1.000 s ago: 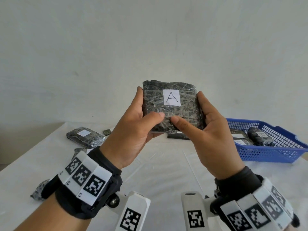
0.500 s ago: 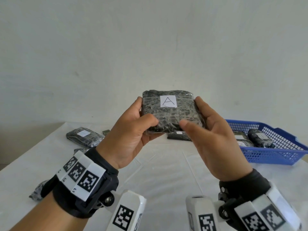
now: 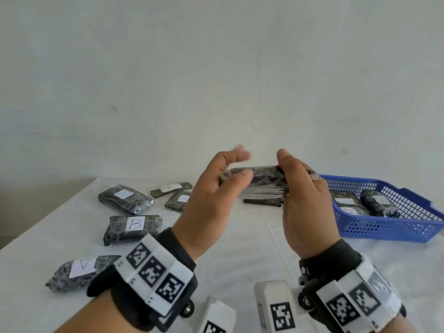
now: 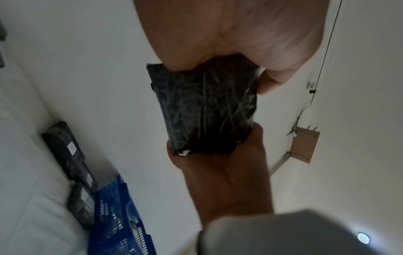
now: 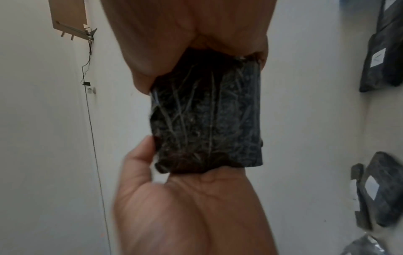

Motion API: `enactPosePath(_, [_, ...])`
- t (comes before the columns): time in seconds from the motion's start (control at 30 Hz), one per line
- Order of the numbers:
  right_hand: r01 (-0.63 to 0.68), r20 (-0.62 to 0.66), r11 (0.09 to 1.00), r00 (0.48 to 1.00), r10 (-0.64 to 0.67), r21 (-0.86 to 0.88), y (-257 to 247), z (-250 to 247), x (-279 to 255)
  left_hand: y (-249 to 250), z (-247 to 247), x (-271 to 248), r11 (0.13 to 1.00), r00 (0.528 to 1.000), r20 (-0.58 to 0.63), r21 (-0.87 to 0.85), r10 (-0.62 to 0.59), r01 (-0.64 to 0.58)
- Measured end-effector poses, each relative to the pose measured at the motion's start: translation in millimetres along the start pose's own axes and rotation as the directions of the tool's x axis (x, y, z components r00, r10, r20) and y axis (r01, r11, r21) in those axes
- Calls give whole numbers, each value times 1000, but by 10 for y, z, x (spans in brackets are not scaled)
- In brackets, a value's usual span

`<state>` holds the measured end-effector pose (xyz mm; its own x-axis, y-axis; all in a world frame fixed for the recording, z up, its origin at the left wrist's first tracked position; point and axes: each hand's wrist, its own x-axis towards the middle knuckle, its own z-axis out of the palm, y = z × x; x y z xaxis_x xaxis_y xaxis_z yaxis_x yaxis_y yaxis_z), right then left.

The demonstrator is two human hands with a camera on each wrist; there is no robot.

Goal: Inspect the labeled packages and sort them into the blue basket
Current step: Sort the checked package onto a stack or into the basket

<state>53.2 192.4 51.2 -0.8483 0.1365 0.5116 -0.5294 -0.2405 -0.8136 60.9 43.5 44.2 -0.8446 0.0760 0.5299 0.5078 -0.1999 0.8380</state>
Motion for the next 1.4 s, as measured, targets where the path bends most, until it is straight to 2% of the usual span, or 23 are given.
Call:
enactPosePath(0.1, [-27,9,1000,1000,27,1,-5,32,-14,-18,29,1,980,981,-90,124,170,-158])
enactPosePath(0.2, [-15,43,999,999,17,-37,-49,70,-73,53,23,34,973,970,-104,98,221,-211])
enactPosePath(0.33, [36,60,989,998,-28,-142,-64,128,-121,64,-4,73,980,975,-130,105,182,-169])
enactPosePath(0.43, [41,45,976,998,-32,-215,-77,162,-119,52,-57,78,985,983,-85,71,162,-156])
enactPosePath(0.63, [-12,83,985,996,26,-169,-91,134,-95,98,-53,46,985,986,-78,100,149,-141])
enactPosePath(0.8, [-67,85,984,993,82,-164,-119,80,-72,66,-111,60,995,995,-47,57,90,-88])
enactPosePath(0.87, [-81,112,985,989,98,-151,-135,65,-58,68,-135,80,999,999,4,26,35,-35])
enactPosePath(0.97, [-77,149,988,984,97,-131,-164,36,-25,57,-191,116,999,1000,5,-29,-21,21])
enactPosePath(1.03, [-74,183,993,979,89,-87,-175,11,-9,58,-206,134,999,1000,-2,-12,-30,30])
enactPosePath(1.1, [-64,174,991,981,83,-114,-153,-12,-12,79,-216,143,998,998,-12,-10,-59,59])
enactPosePath(1.23, [-16,165,976,985,52,-217,-104,1,-32,127,-184,105,984,999,4,172,-49,48])
enactPosePath(1.3, [-37,127,980,990,62,-194,-97,31,-53,146,-140,79,988,1000,6,151,-19,18])
enactPosePath(1.4, [0,77,978,997,17,-206,-96,72,-79,146,-109,72,987,1000,-2,158,-6,7])
